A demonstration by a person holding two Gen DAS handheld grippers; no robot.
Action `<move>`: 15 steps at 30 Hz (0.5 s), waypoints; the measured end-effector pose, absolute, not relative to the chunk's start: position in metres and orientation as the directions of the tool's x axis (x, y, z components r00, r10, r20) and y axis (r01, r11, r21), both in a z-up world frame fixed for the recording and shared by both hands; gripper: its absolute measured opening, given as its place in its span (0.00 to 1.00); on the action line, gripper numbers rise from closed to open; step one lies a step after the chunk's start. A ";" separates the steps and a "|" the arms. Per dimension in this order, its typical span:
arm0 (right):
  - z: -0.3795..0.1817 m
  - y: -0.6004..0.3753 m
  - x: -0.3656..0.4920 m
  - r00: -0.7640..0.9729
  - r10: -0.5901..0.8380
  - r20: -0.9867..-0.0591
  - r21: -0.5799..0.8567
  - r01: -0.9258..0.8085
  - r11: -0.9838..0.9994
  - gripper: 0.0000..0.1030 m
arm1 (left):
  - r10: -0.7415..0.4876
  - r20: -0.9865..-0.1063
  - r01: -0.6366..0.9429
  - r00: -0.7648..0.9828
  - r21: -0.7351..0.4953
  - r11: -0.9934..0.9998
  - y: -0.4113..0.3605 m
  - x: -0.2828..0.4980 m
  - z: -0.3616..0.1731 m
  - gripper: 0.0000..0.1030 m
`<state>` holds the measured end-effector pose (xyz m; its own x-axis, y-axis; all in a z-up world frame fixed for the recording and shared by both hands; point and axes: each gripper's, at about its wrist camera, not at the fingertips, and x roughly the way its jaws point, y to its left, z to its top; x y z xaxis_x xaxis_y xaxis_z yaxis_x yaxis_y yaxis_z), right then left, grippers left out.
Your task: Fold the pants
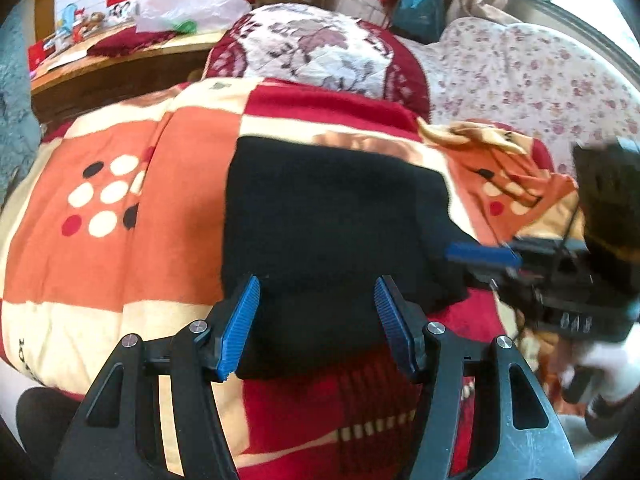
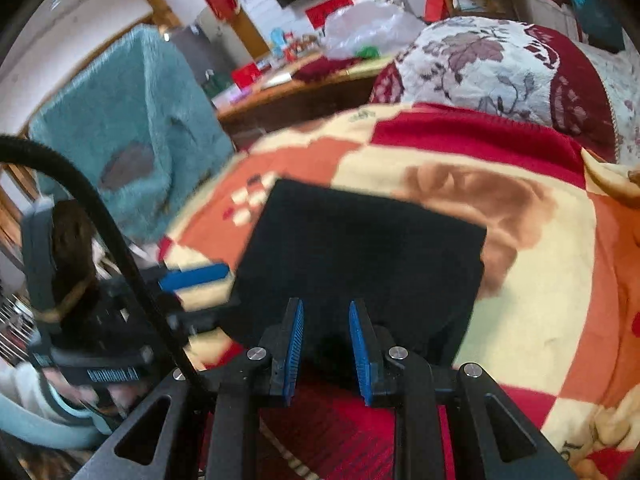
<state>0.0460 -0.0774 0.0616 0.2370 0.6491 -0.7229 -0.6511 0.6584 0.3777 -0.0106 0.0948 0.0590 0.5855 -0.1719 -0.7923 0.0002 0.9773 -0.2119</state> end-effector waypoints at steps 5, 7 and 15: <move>0.031 -0.091 0.041 0.227 0.638 -0.735 0.392 -0.626 0.675 0.22 | -0.157 -0.804 -0.024 0.574 -0.208 0.978 0.098 -0.004 0.044 0.57; 0.031 -0.095 0.043 0.228 0.663 -0.713 0.427 -0.609 0.669 0.22 | -0.154 -0.804 -0.028 0.574 -0.208 0.978 0.099 -0.005 0.045 0.57; 0.061 -0.102 0.053 0.262 0.685 -0.680 0.461 -0.574 0.677 0.45 | -0.140 -0.787 -0.044 0.601 -0.207 0.977 0.103 -0.001 0.063 0.57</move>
